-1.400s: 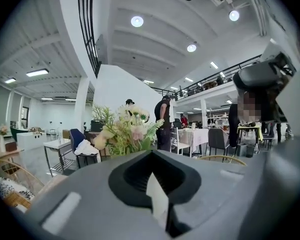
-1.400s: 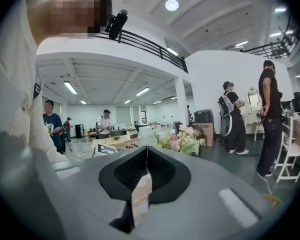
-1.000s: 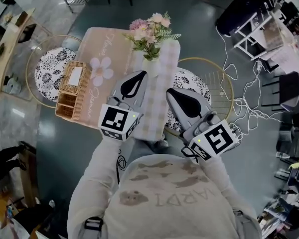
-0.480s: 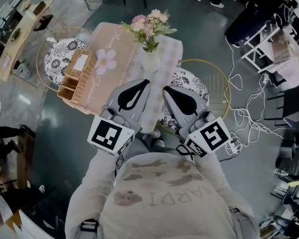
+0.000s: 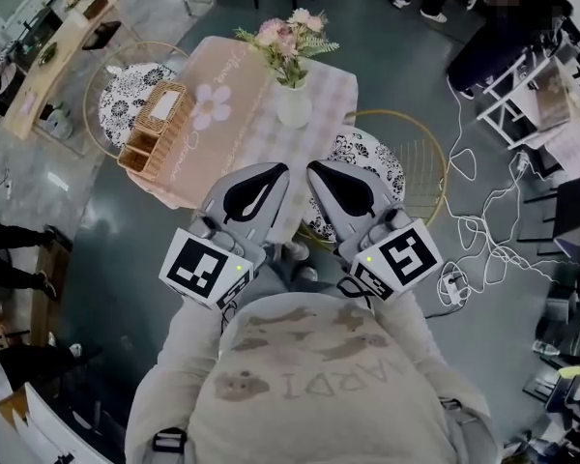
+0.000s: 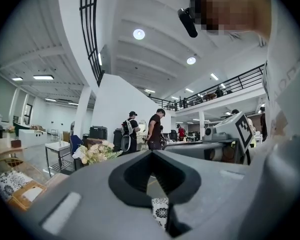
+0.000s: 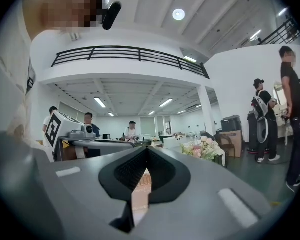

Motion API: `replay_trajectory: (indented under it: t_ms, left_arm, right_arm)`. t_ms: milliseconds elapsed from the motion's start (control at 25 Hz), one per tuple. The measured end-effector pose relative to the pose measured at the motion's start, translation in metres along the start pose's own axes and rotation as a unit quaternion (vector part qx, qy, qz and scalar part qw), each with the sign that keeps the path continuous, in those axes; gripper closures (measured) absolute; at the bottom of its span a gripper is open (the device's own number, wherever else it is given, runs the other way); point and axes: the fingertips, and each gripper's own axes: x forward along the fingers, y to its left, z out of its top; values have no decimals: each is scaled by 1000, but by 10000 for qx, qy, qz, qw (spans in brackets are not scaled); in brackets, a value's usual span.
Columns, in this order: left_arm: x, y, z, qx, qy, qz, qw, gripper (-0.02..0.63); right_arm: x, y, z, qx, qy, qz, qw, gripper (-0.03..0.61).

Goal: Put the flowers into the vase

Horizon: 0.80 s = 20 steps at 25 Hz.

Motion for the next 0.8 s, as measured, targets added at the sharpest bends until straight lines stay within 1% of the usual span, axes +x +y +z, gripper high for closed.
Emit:
replay_trajectory:
  t_ms: [240, 560, 800]
  left_arm:
    - [-8, -9, 3, -132, -91, 39, 9999, 612]
    - [-7, -13, 9, -22, -162, 1, 9999, 612]
    - [-9, -10, 12, -10, -198, 6, 9998, 612]
  right_arm:
    - [-11, 11, 4, -49, -44, 65, 10000, 552]
    - [-15, 13, 8, -106, -90, 84, 9999, 552]
    - [-12, 15, 10, -130, -95, 106, 9998, 552]
